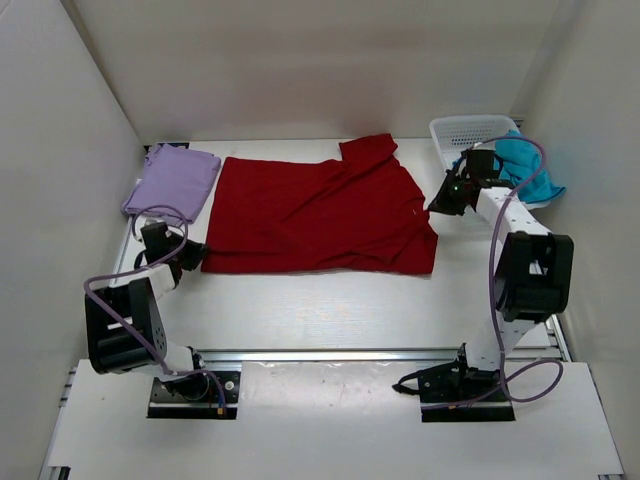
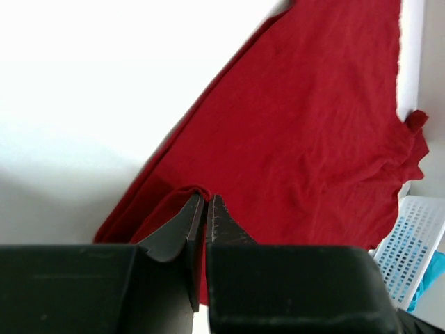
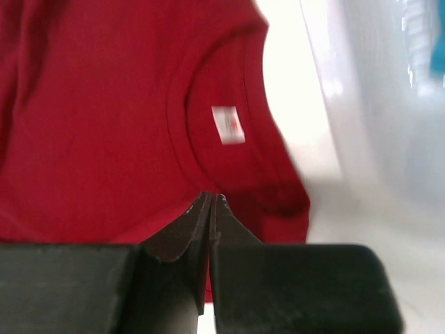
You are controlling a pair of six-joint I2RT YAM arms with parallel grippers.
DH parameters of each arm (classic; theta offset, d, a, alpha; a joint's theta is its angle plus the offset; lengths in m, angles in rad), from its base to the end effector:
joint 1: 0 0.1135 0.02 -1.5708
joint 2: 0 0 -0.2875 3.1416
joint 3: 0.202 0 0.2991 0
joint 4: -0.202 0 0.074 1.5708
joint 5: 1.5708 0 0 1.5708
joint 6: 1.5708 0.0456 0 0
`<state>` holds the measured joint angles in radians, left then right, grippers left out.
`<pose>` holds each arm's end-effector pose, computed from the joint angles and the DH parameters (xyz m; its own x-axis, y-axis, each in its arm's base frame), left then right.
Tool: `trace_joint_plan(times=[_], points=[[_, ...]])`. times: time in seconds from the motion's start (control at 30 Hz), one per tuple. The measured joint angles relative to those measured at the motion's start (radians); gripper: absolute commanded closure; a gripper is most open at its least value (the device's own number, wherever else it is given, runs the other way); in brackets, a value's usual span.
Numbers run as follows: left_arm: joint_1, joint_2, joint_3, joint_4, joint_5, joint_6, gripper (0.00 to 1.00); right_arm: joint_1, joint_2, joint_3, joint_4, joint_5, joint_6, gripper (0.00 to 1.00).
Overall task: Fold and stack the t-shirts
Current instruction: Fold the flattened tshirt in 1/3 of the way
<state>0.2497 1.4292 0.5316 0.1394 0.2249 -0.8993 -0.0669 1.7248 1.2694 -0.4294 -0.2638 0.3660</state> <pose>0.2884 0.0631 0.1250 -0.3488 -0.8765 -0.3317 -0.5739 0.4796 -0.6638 0.4282 -0.0168 0.2313 -0.7568 0.3970 -0.5193 0.1827 0.8912 0.4151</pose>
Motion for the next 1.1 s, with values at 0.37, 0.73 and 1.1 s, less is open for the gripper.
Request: trace_joint_plan(times=[0.37,0.73,1.1], points=[[-0.029,0.082,0.073,0.040,-0.023,-0.021,1.00,0.002,0.204,0.203,-0.003,0.001,-0.024,1.00],[-0.040,0.212,0.158,0.051,-0.035,-0.019,0.84,0.003,0.312,0.306,0.011,0.001,-0.030,1.00],[-0.040,-0.019,0.153,0.002,-0.034,0.053,0.12,0.022,0.329,0.322,0.078,-0.023,-0.019,0.68]])
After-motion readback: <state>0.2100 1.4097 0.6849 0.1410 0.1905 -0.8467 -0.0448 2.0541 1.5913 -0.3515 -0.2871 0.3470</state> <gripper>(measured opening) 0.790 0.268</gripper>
